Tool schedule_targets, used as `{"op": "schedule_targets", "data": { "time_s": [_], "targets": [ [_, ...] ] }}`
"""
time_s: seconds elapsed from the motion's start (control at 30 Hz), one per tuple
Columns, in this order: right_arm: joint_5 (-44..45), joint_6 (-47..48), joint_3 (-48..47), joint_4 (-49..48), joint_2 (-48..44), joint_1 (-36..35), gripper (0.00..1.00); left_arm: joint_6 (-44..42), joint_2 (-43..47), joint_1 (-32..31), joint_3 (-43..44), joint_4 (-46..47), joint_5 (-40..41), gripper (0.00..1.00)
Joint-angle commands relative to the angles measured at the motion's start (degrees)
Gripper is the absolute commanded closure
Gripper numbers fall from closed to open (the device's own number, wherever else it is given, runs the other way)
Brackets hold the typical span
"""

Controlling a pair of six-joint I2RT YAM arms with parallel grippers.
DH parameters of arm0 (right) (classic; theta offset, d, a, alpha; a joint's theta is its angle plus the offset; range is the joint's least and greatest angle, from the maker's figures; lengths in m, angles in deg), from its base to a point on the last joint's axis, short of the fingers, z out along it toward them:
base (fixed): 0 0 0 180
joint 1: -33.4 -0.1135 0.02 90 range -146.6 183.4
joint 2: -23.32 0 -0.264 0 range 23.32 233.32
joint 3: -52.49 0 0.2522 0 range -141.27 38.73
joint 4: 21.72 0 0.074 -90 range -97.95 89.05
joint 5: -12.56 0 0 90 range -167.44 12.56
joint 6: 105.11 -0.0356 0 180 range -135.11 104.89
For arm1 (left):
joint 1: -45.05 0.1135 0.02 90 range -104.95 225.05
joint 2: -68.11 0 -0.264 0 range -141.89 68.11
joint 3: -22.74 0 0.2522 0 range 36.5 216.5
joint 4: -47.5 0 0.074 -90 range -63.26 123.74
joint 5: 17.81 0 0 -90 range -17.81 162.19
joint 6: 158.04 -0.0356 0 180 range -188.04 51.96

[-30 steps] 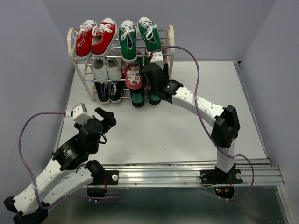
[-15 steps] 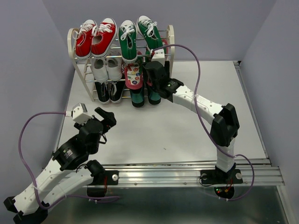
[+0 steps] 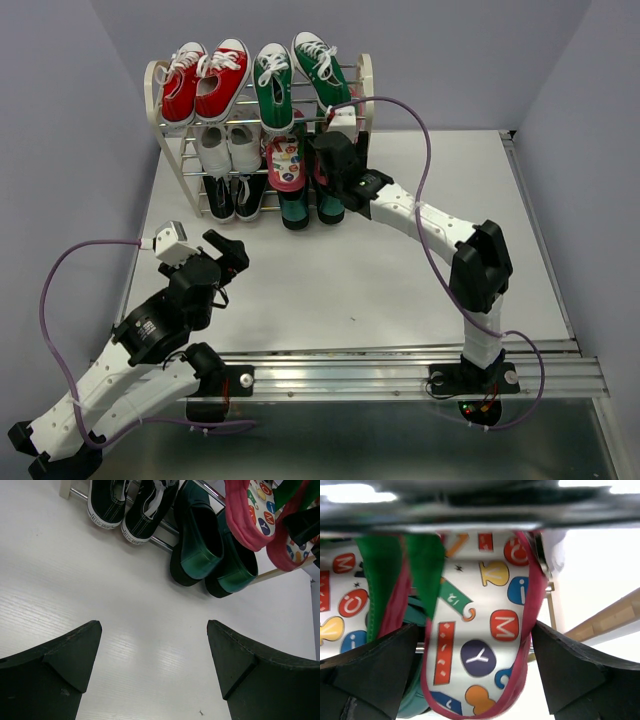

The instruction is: Place and organize the shoes onto the shoe shelf

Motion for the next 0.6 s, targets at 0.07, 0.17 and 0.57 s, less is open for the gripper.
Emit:
{"op": "schedule_targets", "data": {
  "time_s": [0.07, 0.17, 0.57],
  "targets": [
    [-2.1, -1.0, 1.6, -7.0, -5.3, 0.4, 0.00, -0.5, -0.3, 0.2, -0.5, 1.2, 1.0, 0.01],
    [-3.7, -0.5, 2.5, -7.2, -7.4, 0.4, 0.00, -0.6, -0.5, 0.2, -0.5, 1.3, 1.0, 0.01],
    [-17.6, 1.6, 9.7, -0.1, -21.6, 0.4, 0.00, -0.9, -0.6, 0.2, -0.4, 1.1, 1.0, 0.01]
  ]
}}
